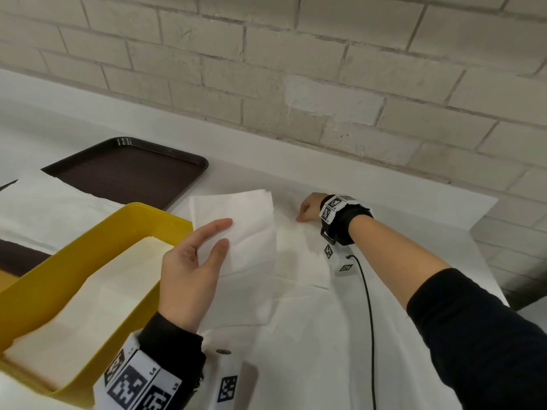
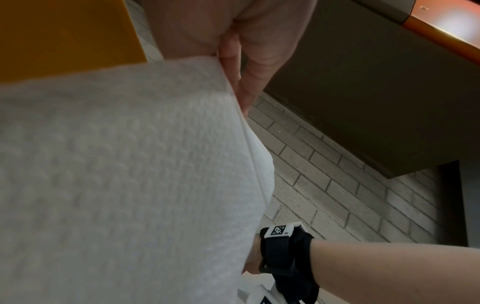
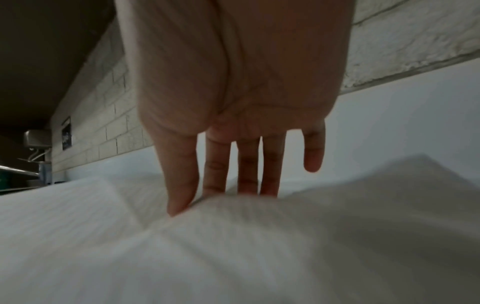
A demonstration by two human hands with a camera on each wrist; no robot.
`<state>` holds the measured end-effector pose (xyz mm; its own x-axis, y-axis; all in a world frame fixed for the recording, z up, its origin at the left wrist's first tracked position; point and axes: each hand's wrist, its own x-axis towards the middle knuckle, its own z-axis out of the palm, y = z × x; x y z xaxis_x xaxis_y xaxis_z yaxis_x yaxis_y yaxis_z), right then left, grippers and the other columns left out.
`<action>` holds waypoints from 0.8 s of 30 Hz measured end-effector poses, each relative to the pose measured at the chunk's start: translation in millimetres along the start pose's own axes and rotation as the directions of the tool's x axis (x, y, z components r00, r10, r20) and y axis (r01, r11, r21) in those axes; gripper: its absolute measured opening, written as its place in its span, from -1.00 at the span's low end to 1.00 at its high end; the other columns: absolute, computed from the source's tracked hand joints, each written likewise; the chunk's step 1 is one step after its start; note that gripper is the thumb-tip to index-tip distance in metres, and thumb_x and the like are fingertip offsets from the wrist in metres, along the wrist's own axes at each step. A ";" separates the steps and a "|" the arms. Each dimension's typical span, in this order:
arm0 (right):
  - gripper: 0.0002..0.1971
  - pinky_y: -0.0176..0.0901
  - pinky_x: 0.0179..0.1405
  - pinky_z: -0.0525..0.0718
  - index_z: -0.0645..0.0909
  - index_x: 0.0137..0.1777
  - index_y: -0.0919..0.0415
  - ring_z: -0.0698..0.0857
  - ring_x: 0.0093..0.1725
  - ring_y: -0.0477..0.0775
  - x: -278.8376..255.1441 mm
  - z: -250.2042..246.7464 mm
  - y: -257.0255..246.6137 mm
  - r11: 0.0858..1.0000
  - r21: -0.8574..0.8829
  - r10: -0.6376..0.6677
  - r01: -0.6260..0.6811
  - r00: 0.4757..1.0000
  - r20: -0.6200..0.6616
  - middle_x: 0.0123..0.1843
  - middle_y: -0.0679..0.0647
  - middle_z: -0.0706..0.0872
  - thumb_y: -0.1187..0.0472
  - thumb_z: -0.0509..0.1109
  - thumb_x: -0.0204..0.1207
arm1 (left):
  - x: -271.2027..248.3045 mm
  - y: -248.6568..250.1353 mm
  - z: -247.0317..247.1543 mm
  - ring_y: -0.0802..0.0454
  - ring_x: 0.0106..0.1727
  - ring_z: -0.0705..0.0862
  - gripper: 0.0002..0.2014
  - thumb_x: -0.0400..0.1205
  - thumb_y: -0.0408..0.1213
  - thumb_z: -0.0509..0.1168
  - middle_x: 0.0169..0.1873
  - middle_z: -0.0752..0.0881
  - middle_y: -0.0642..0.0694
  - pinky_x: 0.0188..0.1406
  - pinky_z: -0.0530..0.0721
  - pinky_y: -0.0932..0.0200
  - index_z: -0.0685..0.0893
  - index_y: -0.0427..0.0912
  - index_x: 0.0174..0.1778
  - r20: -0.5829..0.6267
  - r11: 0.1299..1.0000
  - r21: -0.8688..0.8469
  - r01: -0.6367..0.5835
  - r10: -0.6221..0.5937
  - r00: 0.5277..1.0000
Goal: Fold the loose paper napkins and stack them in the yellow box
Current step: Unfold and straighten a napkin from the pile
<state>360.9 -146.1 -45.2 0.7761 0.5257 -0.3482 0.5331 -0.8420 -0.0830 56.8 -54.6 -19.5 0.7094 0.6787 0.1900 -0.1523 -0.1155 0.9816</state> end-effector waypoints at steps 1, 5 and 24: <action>-0.63 -0.12 0.11 0.55 0.67 0.08 0.15 0.64 0.06 0.14 -1.5 -0.3 0.2 1.000 -0.010 0.008 -0.008 1.000 -0.003 0.17 0.10 0.70 -0.12 0.38 0.46 | -0.5 0.2 0.4 0.17 0.24 0.64 -0.72 0.60 -0.42 0.29 0.03 0.70 0.31 0.36 0.56 -0.05 0.72 0.11 0.02 0.006 1.000 -0.001 0.002 -0.002 1.000; -0.41 -0.04 0.22 0.54 0.46 0.33 0.30 0.58 0.24 0.23 -0.5 2.3 -5.2 0.996 -0.059 0.060 -0.063 0.997 -0.051 0.34 0.21 0.51 -0.10 0.40 0.45 | -1.6 -0.3 0.7 0.21 0.23 0.63 -0.71 0.60 -0.41 0.30 -0.02 0.73 0.35 0.37 0.56 -0.04 0.72 0.13 0.00 0.025 1.000 -0.003 0.015 -0.015 1.000; -0.83 -0.06 0.21 0.33 0.59 -0.06 0.16 0.54 -0.01 0.10 -46.4 -42.9 -12.7 0.919 0.387 0.094 0.078 0.909 -0.407 -0.19 -0.02 0.56 0.11 0.45 0.44 | 1.6 -5.4 -4.4 0.31 0.23 0.61 -0.69 0.61 -0.45 0.26 0.03 0.71 0.29 0.28 0.53 0.24 0.69 0.11 0.02 0.052 1.000 -0.015 -0.003 0.004 0.999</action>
<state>332.6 -154.5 12.2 0.8926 0.4474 0.0556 0.4197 -0.7794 -0.4652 55.8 -49.7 -24.6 0.7439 0.6393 0.1949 -0.1650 -0.1070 0.9805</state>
